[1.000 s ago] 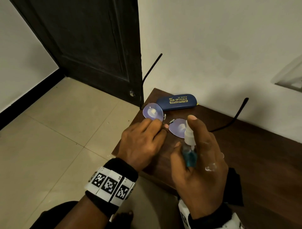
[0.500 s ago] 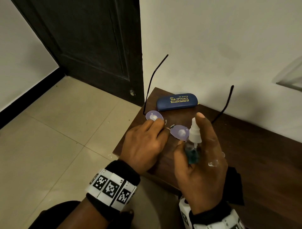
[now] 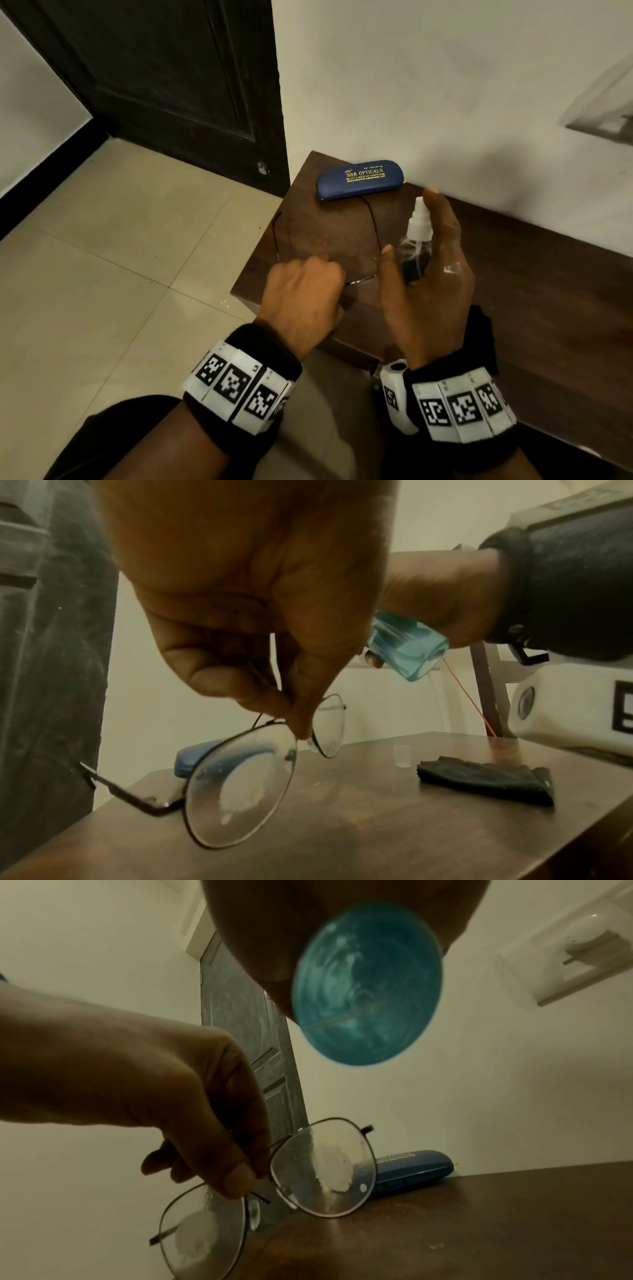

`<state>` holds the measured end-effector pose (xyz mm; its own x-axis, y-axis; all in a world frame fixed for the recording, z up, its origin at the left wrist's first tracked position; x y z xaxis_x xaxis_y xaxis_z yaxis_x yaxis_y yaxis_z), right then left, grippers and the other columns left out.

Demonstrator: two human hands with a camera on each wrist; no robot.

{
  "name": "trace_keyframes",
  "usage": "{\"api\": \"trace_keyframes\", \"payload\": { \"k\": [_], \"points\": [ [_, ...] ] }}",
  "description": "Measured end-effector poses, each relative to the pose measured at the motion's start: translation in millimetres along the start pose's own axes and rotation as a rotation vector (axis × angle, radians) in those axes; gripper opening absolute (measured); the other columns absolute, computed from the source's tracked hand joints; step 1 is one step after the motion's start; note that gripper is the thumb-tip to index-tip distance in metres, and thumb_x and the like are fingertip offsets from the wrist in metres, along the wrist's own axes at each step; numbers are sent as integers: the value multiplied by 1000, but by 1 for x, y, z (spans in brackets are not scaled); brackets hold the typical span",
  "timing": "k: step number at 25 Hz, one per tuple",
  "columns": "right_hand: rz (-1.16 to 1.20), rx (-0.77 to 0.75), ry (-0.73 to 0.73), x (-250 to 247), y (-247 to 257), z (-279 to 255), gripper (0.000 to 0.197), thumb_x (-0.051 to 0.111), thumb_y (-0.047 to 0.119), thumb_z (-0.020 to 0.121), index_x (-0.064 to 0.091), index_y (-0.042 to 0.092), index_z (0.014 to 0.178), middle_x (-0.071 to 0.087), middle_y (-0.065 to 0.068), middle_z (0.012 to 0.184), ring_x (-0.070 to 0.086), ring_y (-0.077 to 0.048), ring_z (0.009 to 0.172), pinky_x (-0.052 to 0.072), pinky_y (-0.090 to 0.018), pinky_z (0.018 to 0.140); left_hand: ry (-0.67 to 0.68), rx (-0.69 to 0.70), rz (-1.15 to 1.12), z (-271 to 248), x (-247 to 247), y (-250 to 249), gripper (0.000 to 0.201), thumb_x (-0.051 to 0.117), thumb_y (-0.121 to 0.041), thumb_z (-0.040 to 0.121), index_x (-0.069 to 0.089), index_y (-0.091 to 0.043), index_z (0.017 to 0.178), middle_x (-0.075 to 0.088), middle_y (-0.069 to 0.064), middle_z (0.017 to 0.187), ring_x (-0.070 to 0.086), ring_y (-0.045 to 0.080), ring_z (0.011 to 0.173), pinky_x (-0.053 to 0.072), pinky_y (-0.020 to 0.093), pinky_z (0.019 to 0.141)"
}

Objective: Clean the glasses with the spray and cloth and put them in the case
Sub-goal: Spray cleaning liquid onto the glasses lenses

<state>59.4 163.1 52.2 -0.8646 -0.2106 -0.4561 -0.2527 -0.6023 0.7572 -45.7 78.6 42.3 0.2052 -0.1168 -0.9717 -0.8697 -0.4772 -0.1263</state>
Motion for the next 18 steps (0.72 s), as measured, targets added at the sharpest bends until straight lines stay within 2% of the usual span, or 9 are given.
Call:
{"api": "trace_keyframes", "payload": {
  "k": [2, 3, 5, 8, 12, 14, 16, 18],
  "points": [
    [-4, 20, 18, 3, -4, 0, 70, 67, 3, 83, 35, 21, 142, 44, 14, 132, 49, 11, 113, 44, -7, 88, 15, -21, -15, 2, 4, 3, 8, 54, -28, 87, 57, -22, 90, 57, 1, 91, 59, 20, 83, 34, 30, 65],
    [-3, 30, 33, 5, -5, 0, 71, 68, 4, 82, 35, 22, 143, 43, 16, 133, 47, 13, 114, 41, -4, 89, 18, -27, -27, 4, 6, 5, 9, 55, -28, 87, 59, -21, 92, 57, 1, 89, 61, 21, 84, 35, 30, 65],
    [-2, 46, 68, 8, -7, -1, 72, 68, 6, 82, 35, 22, 144, 45, 14, 135, 50, 4, 118, 43, -8, 92, 45, -49, -58, 8, 13, 9, 10, 56, -27, 87, 59, -21, 95, 55, 1, 87, 60, 22, 84, 38, 31, 67],
    [14, 34, 88, 8, -6, -2, 71, 67, 7, 82, 34, 20, 144, 49, 2, 139, 53, -8, 119, 45, -13, 94, 87, -66, -106, 12, 24, 14, 10, 56, -26, 88, 59, -22, 97, 50, -1, 83, 55, 18, 78, 44, 32, 71],
    [34, 43, 127, 7, -8, -1, 69, 61, 13, 86, 26, 24, 143, 53, -7, 131, 62, -19, 104, 56, -38, 85, 85, -70, -145, 18, 33, 16, 6, 56, -24, 90, 60, -22, 94, 51, -1, 81, 61, 20, 81, 50, 35, 76],
    [30, 67, 152, 6, -12, -1, 70, 63, 13, 88, 22, 27, 143, 56, -7, 126, 62, -16, 100, 57, -37, 83, 113, -78, -157, 20, 37, 15, 9, 57, -23, 90, 60, -22, 99, 58, 1, 90, 61, 20, 84, 51, 35, 79],
    [51, 113, 171, 5, -15, -1, 72, 65, 15, 88, 21, 31, 143, 58, -3, 119, 62, -10, 97, 56, -32, 83, 105, -68, -168, 21, 39, 14, 18, 59, -26, 90, 60, -23, 107, 60, 0, 104, 61, 19, 91, 51, 34, 81],
    [80, 167, 178, 3, -19, -1, 77, 68, 15, 86, 21, 31, 144, 59, 6, 116, 61, -6, 99, 54, -27, 84, -3, 4, -253, 21, 31, 9, 18, 60, -29, 88, 62, -25, 105, 58, -6, 105, 60, 16, 91, 48, 26, 74]
  ]
}}
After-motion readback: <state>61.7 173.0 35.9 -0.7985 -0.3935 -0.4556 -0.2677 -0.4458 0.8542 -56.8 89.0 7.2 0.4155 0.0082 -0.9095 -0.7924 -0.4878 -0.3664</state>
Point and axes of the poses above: each hand's wrist, its own z-axis towards the middle knuckle, its own x-axis out of the palm, y = z × x, the point moved 5 cm from there along z, towards the middle knuckle
